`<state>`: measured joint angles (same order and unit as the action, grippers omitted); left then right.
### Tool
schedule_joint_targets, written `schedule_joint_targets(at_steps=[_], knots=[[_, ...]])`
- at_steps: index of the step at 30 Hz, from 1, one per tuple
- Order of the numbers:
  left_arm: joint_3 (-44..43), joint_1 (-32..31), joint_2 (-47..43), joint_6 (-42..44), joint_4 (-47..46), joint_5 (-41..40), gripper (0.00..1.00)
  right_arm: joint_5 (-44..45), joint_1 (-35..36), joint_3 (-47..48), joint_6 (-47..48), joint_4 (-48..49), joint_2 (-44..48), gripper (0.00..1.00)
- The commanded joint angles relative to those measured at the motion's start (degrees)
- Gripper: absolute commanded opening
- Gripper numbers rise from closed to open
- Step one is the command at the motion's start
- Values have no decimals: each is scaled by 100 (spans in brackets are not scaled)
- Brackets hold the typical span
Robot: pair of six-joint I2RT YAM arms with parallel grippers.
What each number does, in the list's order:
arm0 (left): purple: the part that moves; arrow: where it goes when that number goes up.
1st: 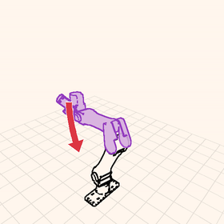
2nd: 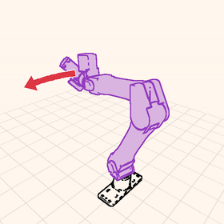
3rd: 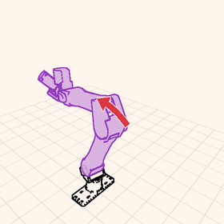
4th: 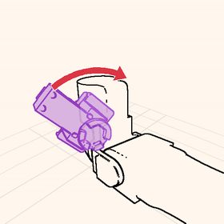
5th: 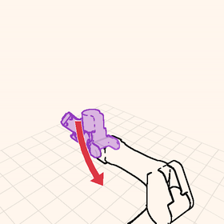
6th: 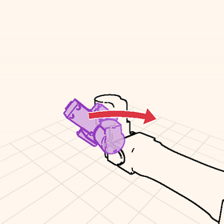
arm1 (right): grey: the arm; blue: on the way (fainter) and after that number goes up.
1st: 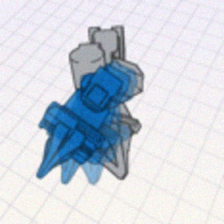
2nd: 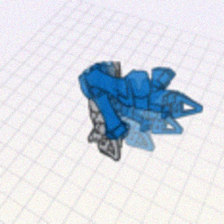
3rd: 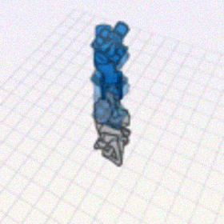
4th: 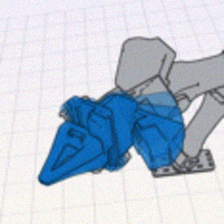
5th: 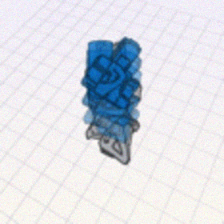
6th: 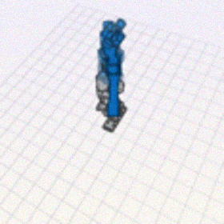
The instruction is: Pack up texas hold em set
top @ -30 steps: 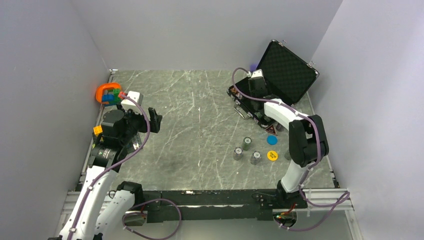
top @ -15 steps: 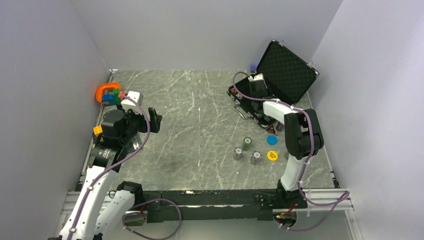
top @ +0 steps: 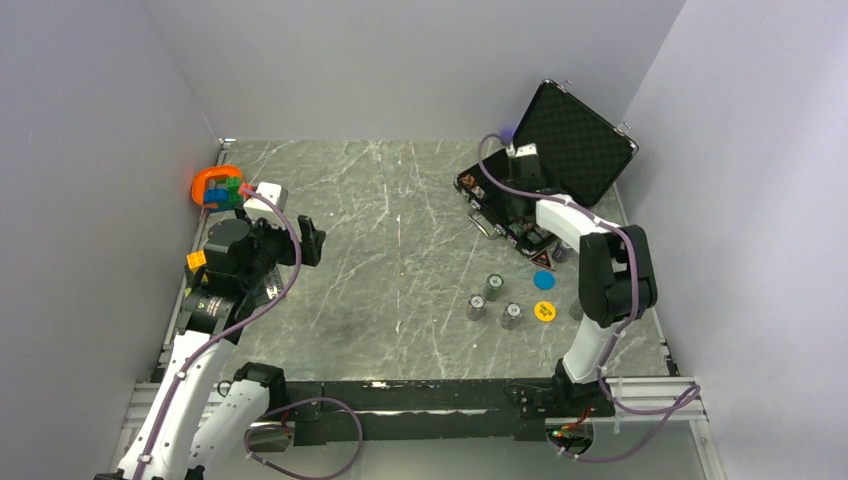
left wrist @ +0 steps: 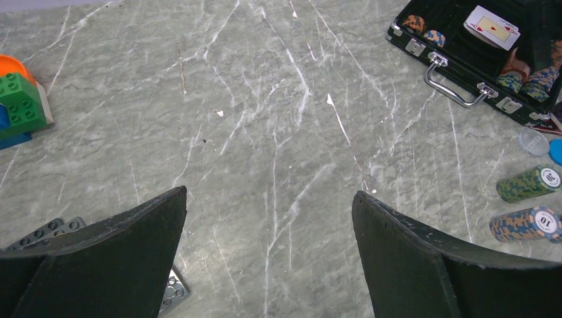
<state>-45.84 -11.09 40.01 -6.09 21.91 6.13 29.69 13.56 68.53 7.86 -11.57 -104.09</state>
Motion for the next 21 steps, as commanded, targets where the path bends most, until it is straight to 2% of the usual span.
schedule_joint_targets(at_steps=[1, 4, 7, 12, 16, 21], knots=[[-20, -25, 15, 25, -111, -25, 98, -453, -207, 398, -389, -292, 680, 89], [-27, -25, 18, 20, -103, -34, 98, -755, -401, 515, -554, -377, 780, 88], [-27, -24, 17, 20, -98, -42, 98, -1104, -706, 764, -771, -619, 618, 83], [-30, -25, 32, 23, -93, -42, 98, -2649, -1313, 1142, -1117, -870, 149, 76], [-39, -23, 37, 29, -79, -64, 98, -3718, -1671, 1371, -1085, -988, -211, 80], [-39, -25, 53, 20, -80, -42, 98, -4133, -1787, 1510, -1010, -1063, -593, 88]])
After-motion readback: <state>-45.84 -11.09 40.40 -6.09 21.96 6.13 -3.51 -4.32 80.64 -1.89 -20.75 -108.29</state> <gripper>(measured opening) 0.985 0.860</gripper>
